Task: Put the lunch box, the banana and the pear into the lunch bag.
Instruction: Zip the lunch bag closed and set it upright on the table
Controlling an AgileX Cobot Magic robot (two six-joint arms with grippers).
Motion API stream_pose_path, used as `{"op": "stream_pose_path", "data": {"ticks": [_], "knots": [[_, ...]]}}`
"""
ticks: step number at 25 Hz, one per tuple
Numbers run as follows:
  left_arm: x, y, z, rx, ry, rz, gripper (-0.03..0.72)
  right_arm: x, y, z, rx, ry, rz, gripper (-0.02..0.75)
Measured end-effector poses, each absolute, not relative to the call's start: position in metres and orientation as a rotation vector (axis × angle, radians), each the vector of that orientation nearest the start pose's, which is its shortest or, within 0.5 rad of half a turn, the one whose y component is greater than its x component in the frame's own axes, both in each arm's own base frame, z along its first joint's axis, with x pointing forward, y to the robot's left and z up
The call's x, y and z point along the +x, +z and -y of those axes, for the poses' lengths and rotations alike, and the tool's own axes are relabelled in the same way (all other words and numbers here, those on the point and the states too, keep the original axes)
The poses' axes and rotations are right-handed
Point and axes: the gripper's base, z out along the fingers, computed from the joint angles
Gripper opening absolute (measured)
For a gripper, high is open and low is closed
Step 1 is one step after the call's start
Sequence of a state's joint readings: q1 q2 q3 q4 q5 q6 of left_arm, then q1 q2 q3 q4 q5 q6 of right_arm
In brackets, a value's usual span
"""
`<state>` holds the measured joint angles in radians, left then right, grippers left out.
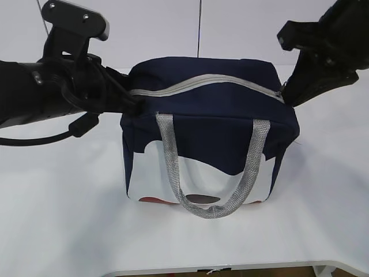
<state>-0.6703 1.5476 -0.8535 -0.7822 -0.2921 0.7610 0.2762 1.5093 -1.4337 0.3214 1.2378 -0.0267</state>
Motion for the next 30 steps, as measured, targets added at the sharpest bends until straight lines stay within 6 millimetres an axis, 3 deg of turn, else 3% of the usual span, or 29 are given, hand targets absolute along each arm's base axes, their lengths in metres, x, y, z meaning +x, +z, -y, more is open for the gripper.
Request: {"op": "stream_pose_path", "data": {"ticks": [7,15,25,30], "knots": [[0.272,0.246,0.193,0.547,-0.228,-1.895,-0.027,0.286,0.349,-0.101,-0.143,0.408,-2.819,0.018],[0.271,0.245,0.193,0.560,-0.229,-1.901,-0.027,0.286,0.349,-0.099,-0.061,0.399,-2.826,0.018],[0.271,0.245,0.193,0.565,-0.230,-1.903,-0.027,0.291,0.341,-0.112,0.214,0.613,-2.885,0.018],[0.271,0.245,0.193,0.565,-0.230,-1.903,-0.027,0.294,0.337,-0.113,0.282,0.633,-2.900,0.018]]}}
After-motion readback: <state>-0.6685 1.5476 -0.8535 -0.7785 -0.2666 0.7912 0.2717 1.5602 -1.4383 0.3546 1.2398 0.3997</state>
